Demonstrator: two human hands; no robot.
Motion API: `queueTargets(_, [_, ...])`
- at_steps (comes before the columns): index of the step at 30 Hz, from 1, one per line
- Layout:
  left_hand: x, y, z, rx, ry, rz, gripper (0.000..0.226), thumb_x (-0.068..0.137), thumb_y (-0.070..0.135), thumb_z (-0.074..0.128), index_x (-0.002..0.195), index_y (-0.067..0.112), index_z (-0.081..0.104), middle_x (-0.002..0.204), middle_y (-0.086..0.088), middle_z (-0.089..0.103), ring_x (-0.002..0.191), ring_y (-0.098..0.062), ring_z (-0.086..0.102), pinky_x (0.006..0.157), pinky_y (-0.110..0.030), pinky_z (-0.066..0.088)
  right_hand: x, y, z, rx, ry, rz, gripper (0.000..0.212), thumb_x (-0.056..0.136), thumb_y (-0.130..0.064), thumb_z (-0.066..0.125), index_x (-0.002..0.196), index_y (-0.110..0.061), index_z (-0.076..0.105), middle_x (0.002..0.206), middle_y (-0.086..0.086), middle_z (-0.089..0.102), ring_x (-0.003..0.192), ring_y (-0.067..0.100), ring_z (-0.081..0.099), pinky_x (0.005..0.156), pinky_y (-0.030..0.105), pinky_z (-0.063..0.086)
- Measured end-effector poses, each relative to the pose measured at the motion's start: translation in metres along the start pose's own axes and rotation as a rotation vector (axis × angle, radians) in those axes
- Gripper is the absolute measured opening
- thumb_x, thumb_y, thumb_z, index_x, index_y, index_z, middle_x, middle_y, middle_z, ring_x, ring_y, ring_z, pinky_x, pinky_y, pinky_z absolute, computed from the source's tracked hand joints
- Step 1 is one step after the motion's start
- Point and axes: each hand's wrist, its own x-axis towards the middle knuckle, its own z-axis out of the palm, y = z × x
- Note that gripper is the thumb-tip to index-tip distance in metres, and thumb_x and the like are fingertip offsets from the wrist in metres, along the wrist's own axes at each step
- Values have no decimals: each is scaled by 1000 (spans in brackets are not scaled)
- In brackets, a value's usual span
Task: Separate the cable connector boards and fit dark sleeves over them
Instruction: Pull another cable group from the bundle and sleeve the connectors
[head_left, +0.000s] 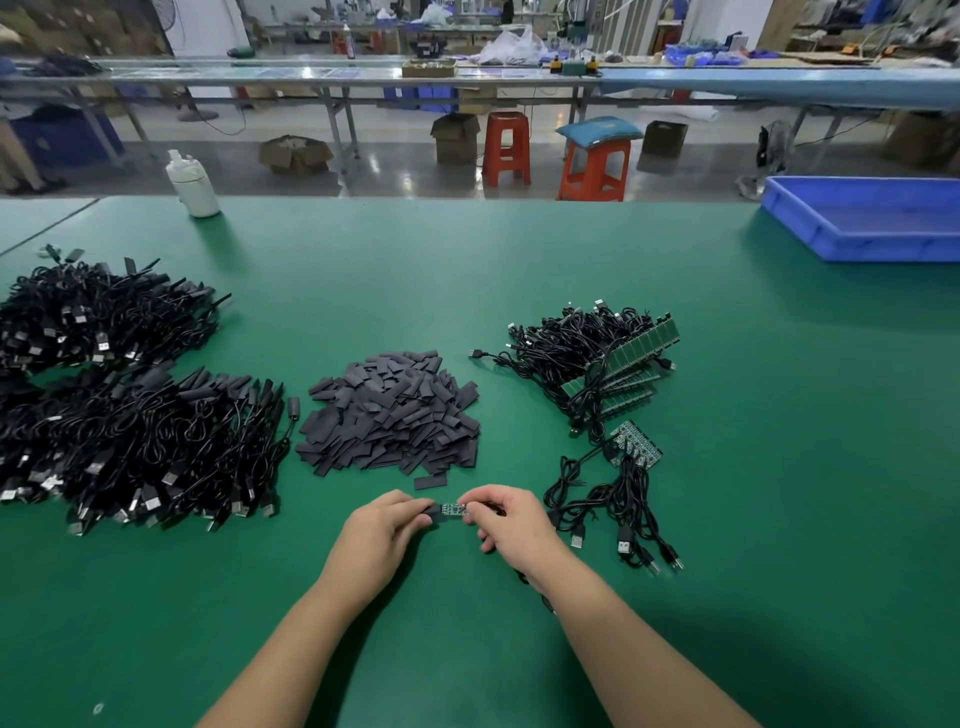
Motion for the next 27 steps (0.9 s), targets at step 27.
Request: queueTargets(27, [1, 13, 0, 88, -110, 26, 26, 96, 20, 60, 121, 20, 67, 105, 2, 69, 98, -16, 63, 86, -25, 46, -1, 3, 3, -22, -48, -27, 20, 94, -9, 61, 92, -25, 74, 80, -5, 71, 59, 5, 52, 58, 17, 50])
